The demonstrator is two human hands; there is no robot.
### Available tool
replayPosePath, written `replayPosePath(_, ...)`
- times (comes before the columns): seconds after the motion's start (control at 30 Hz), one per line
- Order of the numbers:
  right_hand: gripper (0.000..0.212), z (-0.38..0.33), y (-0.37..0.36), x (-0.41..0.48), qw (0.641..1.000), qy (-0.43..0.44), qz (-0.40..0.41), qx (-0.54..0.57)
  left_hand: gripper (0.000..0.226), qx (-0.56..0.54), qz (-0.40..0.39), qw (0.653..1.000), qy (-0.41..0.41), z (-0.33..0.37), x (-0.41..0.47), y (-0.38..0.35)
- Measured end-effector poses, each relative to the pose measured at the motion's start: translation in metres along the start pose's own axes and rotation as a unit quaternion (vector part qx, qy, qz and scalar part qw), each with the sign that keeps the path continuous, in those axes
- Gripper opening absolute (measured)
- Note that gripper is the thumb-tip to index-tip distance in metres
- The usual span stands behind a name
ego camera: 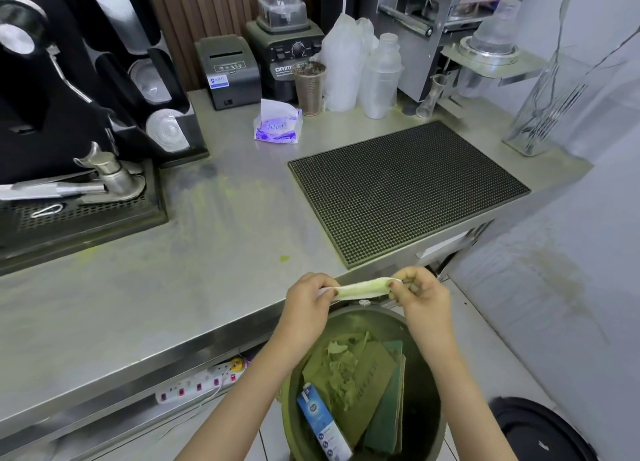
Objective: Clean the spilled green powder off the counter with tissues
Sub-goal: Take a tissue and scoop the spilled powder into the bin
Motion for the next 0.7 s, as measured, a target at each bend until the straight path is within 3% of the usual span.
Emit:
replayPosePath(0.17, 0.021, -0.003, -0.004, -0.001, 1.0, -0.018, -0.006, 0.018, 0.017, 0.007, -0.006, 1.0, -0.014, 0.004, -0.003, 0.007)
replayPosePath(0.3, 0.017, -0.016, -0.01, 0.002, 0.997, -0.028, -0.024, 0.064, 0.038, 0.019, -0.031, 0.996, -0.083, 0.01, -0.005, 0.017)
replayPosePath(0.4, 0.013, -0.03, -0.018, 0.005, 0.995, -0.021, -0.031, 0.094, 0.024, 0.08, -0.023, 0.989, -0.125, 0.021, -0.002, 0.024)
replayPosePath(0.5, 0.012, -0.039, -0.034, 0.01, 0.99, -0.031, -0.044, 0.133, 0.011, 0.076, 0.004, 0.992, -0.104, 0.023, 0.004, 0.036)
replayPosePath(0.6, 0.008, -0.041, -0.058, 0.012, 0.965, -0.074, -0.069, 0.24, 0.016, 0.038, 0.012, 0.998, -0.057, 0.013, 0.008, 0.047)
replayPosePath(0.7, 0.007, -0.045, -0.086, 0.009, 0.966, -0.08, -0.124, 0.212, 0.023, -0.005, 0.002, 1.0, 0.0, -0.004, 0.007, 0.059)
Point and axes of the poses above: each hand's wrist, its own x-axis towards the middle knuckle, its own y-axis out of the back of the hand, z = x × y, the point moved 7 cm from there along x, towards the middle knuckle, and after that the axes turned 9 degrees about x, right-handed, at the moved point
